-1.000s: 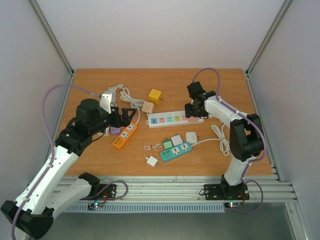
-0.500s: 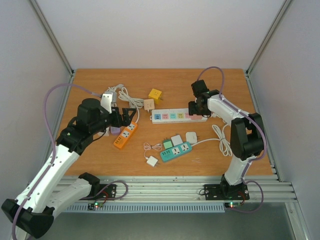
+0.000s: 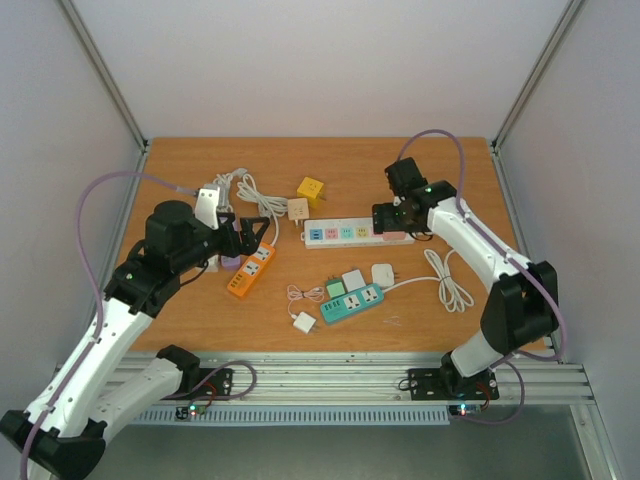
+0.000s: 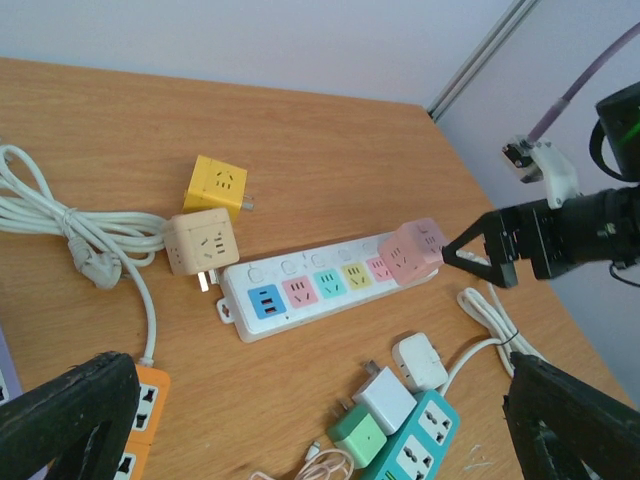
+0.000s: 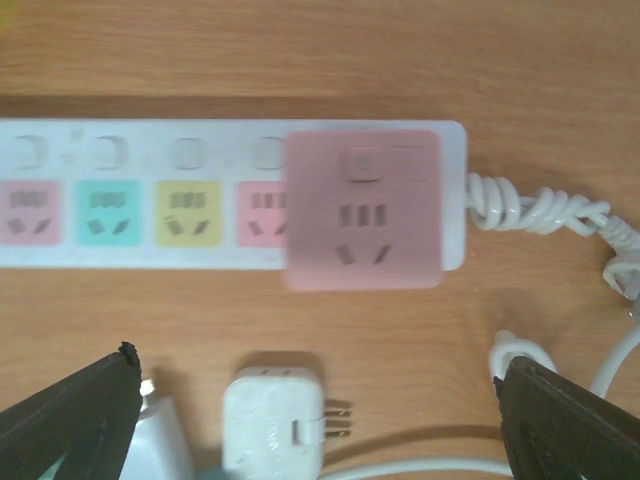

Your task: Insert the plug

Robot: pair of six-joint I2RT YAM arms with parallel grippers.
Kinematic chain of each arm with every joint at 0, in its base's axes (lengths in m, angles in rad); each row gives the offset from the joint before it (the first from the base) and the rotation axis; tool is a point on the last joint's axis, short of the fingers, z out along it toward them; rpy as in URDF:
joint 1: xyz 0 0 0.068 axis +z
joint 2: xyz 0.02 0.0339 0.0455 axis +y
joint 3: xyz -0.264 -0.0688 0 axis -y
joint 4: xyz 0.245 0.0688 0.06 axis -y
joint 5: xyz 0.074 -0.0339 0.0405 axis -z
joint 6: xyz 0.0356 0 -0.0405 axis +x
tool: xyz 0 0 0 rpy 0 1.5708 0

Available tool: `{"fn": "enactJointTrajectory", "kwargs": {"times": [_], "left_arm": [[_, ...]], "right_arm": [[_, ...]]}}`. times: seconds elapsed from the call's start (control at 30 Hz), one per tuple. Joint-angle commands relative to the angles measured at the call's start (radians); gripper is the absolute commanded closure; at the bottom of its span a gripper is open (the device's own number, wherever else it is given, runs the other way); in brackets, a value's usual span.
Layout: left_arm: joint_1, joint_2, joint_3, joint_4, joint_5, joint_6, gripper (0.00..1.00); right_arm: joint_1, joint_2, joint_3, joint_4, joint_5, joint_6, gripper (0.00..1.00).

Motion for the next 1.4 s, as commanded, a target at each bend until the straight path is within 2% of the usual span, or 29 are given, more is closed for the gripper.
{"fn": "enactJointTrajectory", "kwargs": {"times": [0.0,0.13,0.3,0.43,0.53,0.73,1.03,1.17,1.27,1.37], "left_arm": [[0.006,-0.04,0.012,0.047,-0.004,0.01,0.01],[0.006,-0.067,0.021,0.051,-0.022,-0.022,0.01],[0.006,-0.09,0.043,0.022,-0.024,-0.07,0.01],[0.006,-0.11,0.052,-0.012,-0.027,-0.09,0.01],[0.006,-0.131,0.057,-0.039,-0.042,-0.095,0.01],[0.006,-0.179,0.061,-0.075,-0.084,-0.107,0.01],[0.006,-0.233,0.066,-0.121,-0.117,-0.121,0.01],[0.006,-0.246,0.067,-0.137,-0.121,-0.12,0.01],[0.006,-0.253,0.069,-0.145,-0.129,-0.116,0.01],[0.006,-0.255,0.068,-0.15,-0.135,-0.112,0.01]], "right_arm": [[0.155,-0.078,-0.001,-0.064,0.017,0.035,0.06],[0.334,-0.115,-0.051,-0.057,-0.024,0.067,0.17],[0.569,-0.066,-0.065,-0.062,-0.025,0.045,0.25],[0.678,-0.006,-0.063,-0.067,-0.062,0.017,0.33],[0.741,0.029,-0.062,-0.063,-0.108,-0.015,0.31],[0.789,0.152,-0.031,-0.057,-0.122,-0.014,0.29],[0.814,0.321,0.076,-0.057,-0.117,0.002,0.36],[0.814,0.373,0.108,-0.056,-0.122,0.01,0.4],[0.814,0.406,0.125,-0.061,-0.123,0.022,0.48],[0.814,0.422,0.136,-0.062,-0.124,0.028,0.49]]}}
